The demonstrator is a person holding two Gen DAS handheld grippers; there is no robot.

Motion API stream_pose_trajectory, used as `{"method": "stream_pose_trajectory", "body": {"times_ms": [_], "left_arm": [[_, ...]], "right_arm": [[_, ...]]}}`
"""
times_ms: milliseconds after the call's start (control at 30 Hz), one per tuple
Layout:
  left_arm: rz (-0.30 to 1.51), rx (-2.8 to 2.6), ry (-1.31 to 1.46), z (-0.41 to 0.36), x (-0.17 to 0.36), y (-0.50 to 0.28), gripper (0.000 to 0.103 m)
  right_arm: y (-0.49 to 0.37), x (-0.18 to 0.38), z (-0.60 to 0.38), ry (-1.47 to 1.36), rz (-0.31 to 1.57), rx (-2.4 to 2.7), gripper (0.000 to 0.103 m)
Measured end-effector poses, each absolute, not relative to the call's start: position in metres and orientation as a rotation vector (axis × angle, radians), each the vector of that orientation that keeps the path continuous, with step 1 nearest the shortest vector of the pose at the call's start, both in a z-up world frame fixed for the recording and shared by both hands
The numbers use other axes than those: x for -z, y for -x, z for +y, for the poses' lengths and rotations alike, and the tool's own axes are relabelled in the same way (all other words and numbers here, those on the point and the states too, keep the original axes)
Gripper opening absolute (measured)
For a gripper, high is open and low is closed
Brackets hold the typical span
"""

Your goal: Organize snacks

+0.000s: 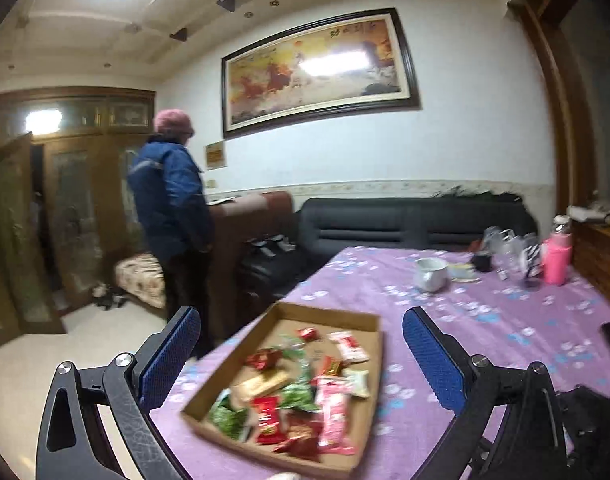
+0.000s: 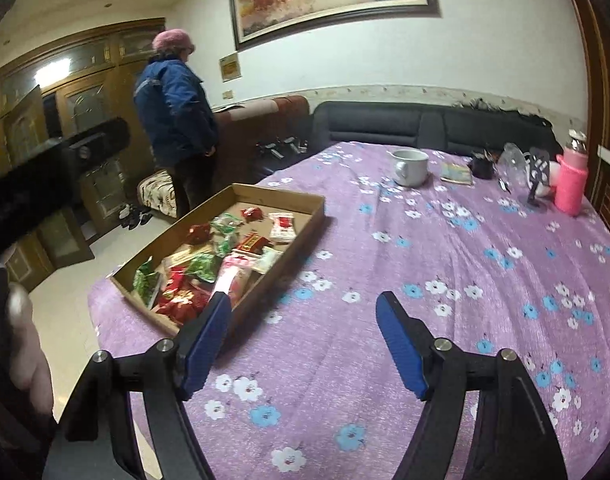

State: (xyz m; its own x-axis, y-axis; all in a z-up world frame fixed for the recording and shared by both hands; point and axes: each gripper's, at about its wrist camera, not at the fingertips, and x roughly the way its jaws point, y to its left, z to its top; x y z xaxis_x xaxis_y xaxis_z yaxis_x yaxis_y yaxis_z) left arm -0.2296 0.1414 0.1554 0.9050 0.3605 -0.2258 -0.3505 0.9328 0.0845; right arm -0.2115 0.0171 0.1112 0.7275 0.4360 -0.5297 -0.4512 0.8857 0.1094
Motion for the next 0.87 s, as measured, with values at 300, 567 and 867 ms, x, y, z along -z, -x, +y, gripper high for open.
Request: {"method": "stream_pose_trajectory", "body": {"times_ms": [300,567,867], "left_arm": [[0.331,-0.278,0.003,0.147,-0.151,0.227,0.102],[0.342,-0.165,-0.026,0.124,-0.154,0.222,0.102],[0.409,-0.078,-0.066,0.090,-0.159,0.185,0.102]], "right_arm": [[0.225,-0.119,0.026,0.068,0.552,-0.512,0.078],[0.223,-0.128,0.007,0.036,0.523,-0.475,0.081],[0.202,-0.128,-0.028,-0.039,0.555,-0.421,0.081]]}}
